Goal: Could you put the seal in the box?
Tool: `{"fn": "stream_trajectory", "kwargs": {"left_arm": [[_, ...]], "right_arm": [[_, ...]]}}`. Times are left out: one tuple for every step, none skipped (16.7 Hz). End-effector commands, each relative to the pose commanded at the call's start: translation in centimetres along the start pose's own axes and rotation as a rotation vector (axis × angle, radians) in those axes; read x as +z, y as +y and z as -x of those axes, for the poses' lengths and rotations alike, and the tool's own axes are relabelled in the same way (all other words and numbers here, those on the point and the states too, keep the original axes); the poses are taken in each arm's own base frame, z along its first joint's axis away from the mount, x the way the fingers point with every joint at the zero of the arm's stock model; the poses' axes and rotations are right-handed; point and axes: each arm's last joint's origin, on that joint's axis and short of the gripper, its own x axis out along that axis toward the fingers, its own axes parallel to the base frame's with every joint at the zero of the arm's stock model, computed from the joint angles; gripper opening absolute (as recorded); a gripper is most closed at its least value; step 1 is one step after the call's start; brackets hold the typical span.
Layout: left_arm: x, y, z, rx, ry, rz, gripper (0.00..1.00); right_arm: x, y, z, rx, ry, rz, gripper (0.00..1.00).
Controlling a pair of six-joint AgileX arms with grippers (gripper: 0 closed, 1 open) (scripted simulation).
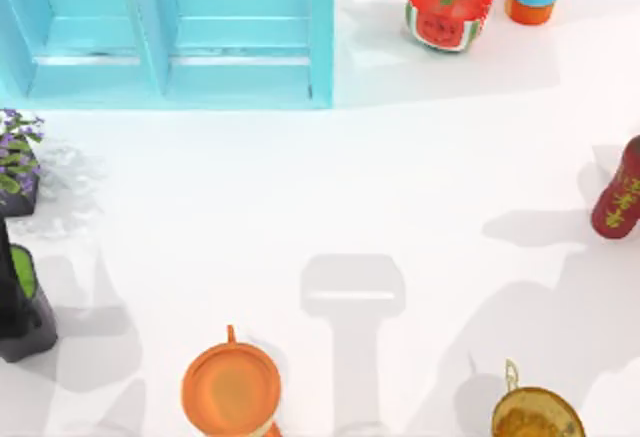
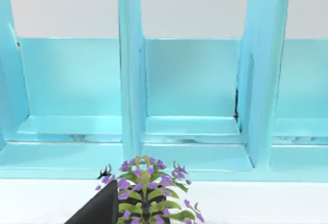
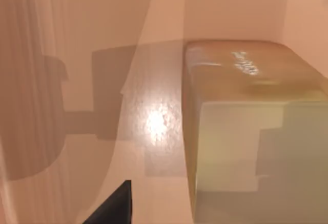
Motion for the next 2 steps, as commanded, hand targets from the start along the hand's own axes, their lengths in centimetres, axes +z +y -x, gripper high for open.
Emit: {"fn": "stream_trajectory", "kwargs": {"left_arm": [[0.0, 0.0, 0.0, 0.0, 0.0, 0.0, 1.0], [0.0, 0.0, 0.0, 0.0, 0.0, 0.0, 1.0]], "right_arm": [[0.0, 0.0, 0.0, 0.0, 0.0, 0.0, 1.0], [0.0, 0.0, 0.0, 0.0, 0.0, 0.0, 1.0]]}}
